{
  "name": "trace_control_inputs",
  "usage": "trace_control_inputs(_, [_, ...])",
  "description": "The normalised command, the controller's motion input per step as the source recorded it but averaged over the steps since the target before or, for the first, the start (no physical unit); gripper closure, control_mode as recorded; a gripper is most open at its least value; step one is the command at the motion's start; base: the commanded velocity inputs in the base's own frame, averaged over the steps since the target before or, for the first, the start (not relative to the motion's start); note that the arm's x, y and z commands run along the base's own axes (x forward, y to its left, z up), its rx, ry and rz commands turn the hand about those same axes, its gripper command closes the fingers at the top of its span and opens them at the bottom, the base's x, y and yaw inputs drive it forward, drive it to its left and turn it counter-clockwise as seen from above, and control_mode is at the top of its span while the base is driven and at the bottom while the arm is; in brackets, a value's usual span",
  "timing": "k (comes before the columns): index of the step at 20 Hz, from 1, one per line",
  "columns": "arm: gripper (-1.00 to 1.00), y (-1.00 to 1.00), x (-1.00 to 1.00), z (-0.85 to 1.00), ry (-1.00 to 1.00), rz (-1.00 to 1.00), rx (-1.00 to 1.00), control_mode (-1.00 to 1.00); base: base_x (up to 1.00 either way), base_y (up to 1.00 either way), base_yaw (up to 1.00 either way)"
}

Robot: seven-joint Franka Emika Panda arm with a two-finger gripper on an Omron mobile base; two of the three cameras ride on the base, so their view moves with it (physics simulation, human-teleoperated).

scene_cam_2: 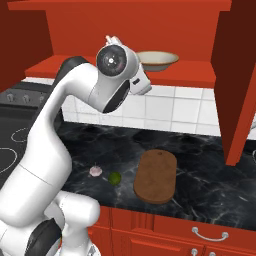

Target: Open the cabinet. Place the bowl and condiment on the counter. Then place the lime and garlic on the cutting board.

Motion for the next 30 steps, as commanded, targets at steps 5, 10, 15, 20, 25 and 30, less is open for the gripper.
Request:
trace_control_inputs(5, [-1.0,0.0,0.24,0.0,0.05,0.0,0.0,-1.0,0.0,0.0,0.0])
trace_control_inputs(10, [-1.0,0.0,0.21,0.0,0.04,0.0,0.0,-1.0,0.0,0.0,0.0])
trace_control_inputs(15, [-1.0,-0.04,0.17,-0.04,0.01,0.0,0.0,-1.0,0.0,0.0,0.0])
trace_control_inputs(20, [-1.0,-0.04,0.23,-0.07,0.0,0.0,0.0,-1.0,0.0,0.0,0.0])
trace_control_inputs(25, [-1.0,-0.01,0.34,-0.02,0.0,0.01,0.0,-1.0,0.0,0.0,0.0])
trace_control_inputs(30, [-1.0,-0.04,0.3,-0.04,0.0,0.0,0.0,-1.0,0.0,0.0,0.0])
